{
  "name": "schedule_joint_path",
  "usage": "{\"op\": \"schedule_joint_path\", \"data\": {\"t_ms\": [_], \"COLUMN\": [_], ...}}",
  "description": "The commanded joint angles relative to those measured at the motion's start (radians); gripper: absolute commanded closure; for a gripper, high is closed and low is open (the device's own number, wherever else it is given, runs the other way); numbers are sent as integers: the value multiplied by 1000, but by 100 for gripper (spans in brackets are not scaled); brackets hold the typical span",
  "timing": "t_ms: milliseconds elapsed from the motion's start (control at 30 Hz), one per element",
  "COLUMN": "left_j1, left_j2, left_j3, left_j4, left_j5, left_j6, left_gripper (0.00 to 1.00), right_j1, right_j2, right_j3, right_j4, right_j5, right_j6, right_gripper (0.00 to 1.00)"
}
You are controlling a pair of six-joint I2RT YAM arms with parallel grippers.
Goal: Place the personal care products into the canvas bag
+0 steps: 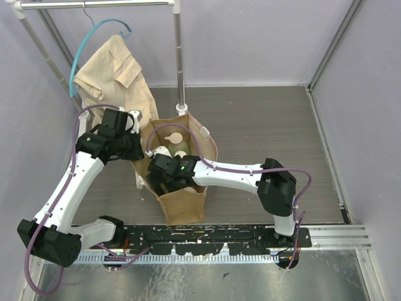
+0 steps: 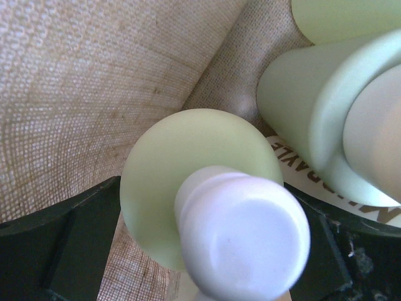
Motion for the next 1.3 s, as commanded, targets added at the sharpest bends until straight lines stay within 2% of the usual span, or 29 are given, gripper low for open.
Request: {"op": "schedule_joint_path", "data": {"t_ms": [0, 767, 1000, 1267], "left_j1": [9, 10, 9, 10], "left_j2": [-44, -40, -37, -35], "left_j3": [60, 63, 61, 61], "left_j4": [65, 66, 66, 65], "left_j5": [-32, -32, -33, -35], "left_j6": [6, -1, -1, -2], "left_gripper": [100, 100, 100, 100], "right_j1": [12, 12, 12, 7], "right_j2": [-80, -155, -188, -249], "right_j3": [24, 139, 206, 211], "right_j4": [-21, -20, -62, -109], "right_j5": [-48, -93, -44, 52], "right_j6": [0, -34, -46, -56], "right_gripper": [0, 0, 0, 0]}}
